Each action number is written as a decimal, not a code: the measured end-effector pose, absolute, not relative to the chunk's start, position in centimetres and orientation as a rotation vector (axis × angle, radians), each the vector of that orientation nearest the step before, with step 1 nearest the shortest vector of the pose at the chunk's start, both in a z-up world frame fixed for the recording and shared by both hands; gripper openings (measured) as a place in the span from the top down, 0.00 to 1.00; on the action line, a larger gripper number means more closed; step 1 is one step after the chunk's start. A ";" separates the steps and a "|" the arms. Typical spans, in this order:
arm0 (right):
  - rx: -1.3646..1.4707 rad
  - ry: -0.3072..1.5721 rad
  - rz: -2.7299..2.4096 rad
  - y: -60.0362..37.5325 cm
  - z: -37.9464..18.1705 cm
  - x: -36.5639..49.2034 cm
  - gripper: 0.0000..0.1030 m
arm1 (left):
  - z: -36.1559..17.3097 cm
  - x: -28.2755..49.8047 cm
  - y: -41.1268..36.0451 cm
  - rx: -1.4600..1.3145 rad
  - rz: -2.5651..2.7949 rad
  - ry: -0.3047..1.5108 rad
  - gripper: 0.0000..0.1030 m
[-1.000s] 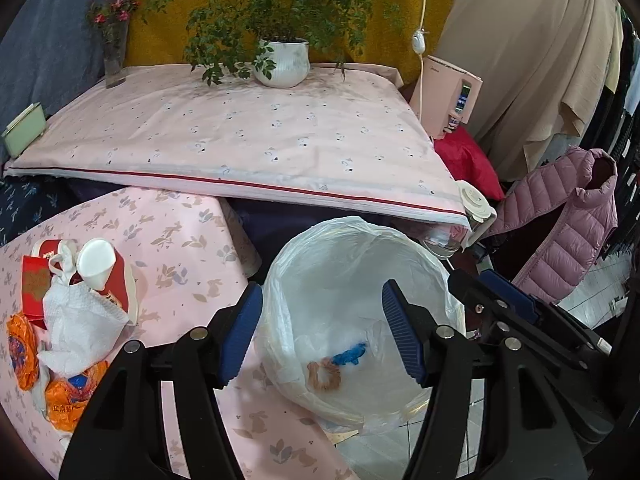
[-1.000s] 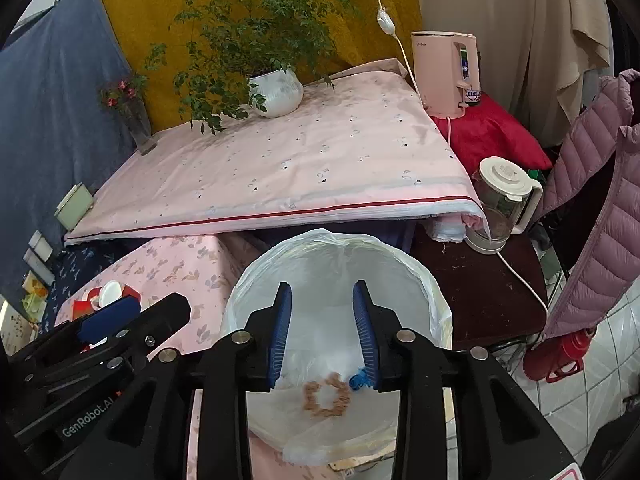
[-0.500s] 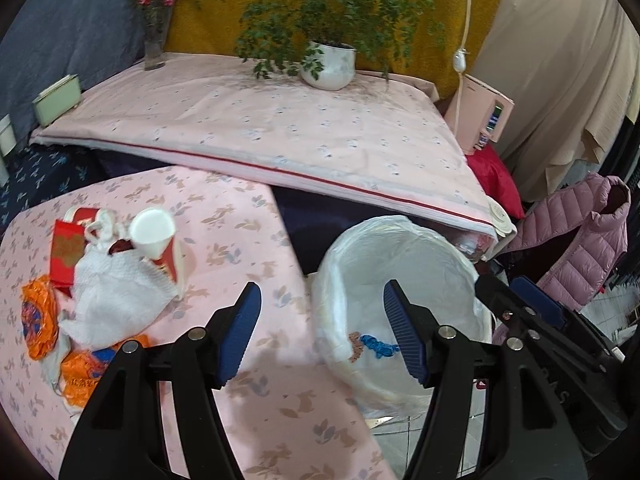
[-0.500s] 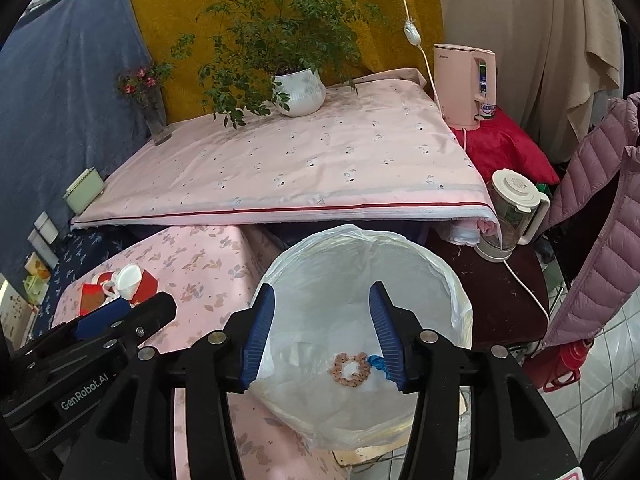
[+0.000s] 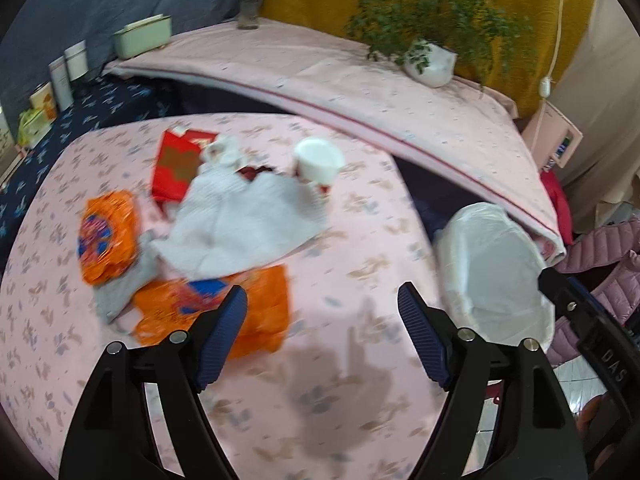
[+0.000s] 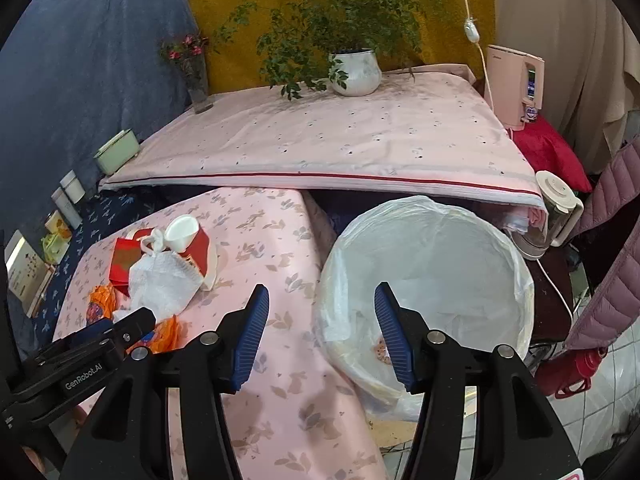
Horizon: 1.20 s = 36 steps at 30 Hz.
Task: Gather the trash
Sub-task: 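Grasp the white sock with the left tool while the right tool grasps the orange bag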
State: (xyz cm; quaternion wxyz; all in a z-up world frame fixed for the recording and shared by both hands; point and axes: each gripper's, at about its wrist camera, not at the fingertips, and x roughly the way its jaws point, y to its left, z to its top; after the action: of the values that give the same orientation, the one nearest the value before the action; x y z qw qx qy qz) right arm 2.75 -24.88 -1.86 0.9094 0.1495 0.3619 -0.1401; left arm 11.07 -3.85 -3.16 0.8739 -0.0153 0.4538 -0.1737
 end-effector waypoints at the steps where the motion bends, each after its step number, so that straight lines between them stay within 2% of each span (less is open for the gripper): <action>1: 0.305 0.750 -0.279 -24.3 -2.0 2.8 0.48 | -3.5 11.1 -3.0 -0.033 -0.346 0.957 0.28; 11: 0.275 0.805 -0.174 -18.5 -4.0 4.2 0.45 | -9.2 9.9 5.8 -0.104 -0.219 1.089 0.26; 17: 0.284 0.850 -0.127 -15.8 -5.8 5.4 0.44 | -12.0 9.8 7.7 -0.162 -0.231 1.154 0.27; 20: 0.286 0.868 -0.106 -14.8 -6.5 6.0 0.44 | -12.3 9.8 7.8 -0.170 -0.246 1.150 0.33; 22: 0.283 0.881 -0.101 -14.3 -7.0 6.5 0.44 | -12.2 9.8 7.7 -0.162 -0.274 1.146 0.51; 23: 0.283 0.886 -0.097 -14.1 -7.2 6.7 0.44 | -12.1 9.8 7.6 -0.164 -0.292 1.149 0.56; 25: 0.285 0.898 -0.091 -13.8 -7.5 7.2 0.44 | -11.8 9.7 7.7 -0.169 -0.318 1.145 0.73; 28: 0.295 0.915 -0.076 -13.3 -8.1 8.2 0.44 | -11.2 9.6 8.1 -0.174 -0.333 1.132 0.79; 36: 0.339 0.974 -0.002 -11.5 -9.9 11.4 0.44 | -9.6 10.1 9.4 -0.177 -0.307 1.094 0.80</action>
State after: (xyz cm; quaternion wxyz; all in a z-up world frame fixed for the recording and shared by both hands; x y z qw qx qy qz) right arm 11.44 -11.50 -9.91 0.8700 0.1622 0.4657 -0.0008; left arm 10.13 9.39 -9.59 0.8391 -0.0838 0.5175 -0.1453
